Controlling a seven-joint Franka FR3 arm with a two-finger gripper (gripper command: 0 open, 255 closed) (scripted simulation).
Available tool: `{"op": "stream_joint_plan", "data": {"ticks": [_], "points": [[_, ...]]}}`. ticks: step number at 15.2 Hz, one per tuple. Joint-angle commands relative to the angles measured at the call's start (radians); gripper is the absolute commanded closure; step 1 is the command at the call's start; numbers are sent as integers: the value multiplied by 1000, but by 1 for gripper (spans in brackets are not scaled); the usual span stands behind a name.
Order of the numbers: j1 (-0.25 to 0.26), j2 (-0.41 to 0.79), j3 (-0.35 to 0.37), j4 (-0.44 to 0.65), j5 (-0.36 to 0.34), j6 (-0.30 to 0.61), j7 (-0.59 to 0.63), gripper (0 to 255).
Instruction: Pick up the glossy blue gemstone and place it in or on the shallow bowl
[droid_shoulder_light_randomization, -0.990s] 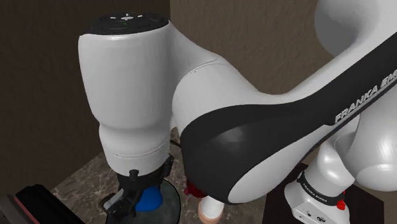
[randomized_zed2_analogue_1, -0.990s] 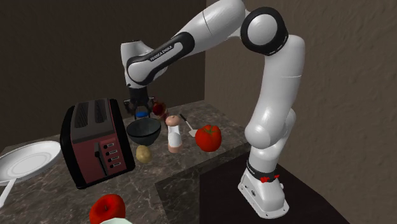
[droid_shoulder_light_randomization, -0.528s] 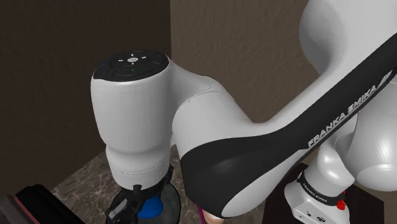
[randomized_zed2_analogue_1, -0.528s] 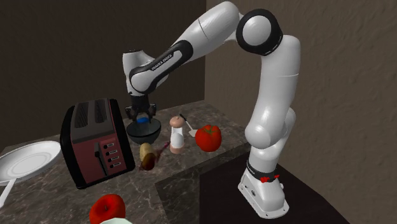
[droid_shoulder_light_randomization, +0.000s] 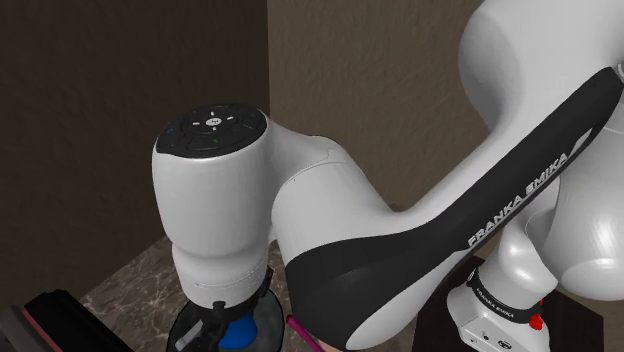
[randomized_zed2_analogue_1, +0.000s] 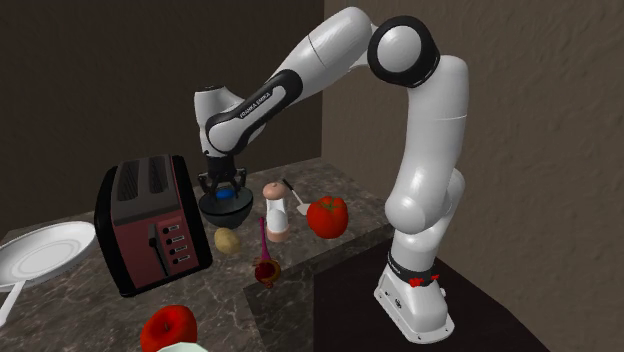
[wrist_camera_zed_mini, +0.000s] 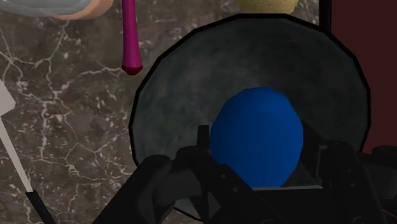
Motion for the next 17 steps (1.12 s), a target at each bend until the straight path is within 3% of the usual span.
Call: {"op": "stream_joint_plan", "data": {"ticks": [1, 2, 3, 8, 12, 17], "points": [[0, 0, 0, 0, 0, 0, 0, 255], [0, 0, 0, 0, 0, 0, 0, 255], [0, 0, 0, 0, 0, 0, 0, 0], [0, 0, 0, 0, 0, 0, 0, 0], [-9, -78, 9, 49, 61, -112, -41, 0], [-8, -78, 8, 49, 61, -112, -41, 0]]}}
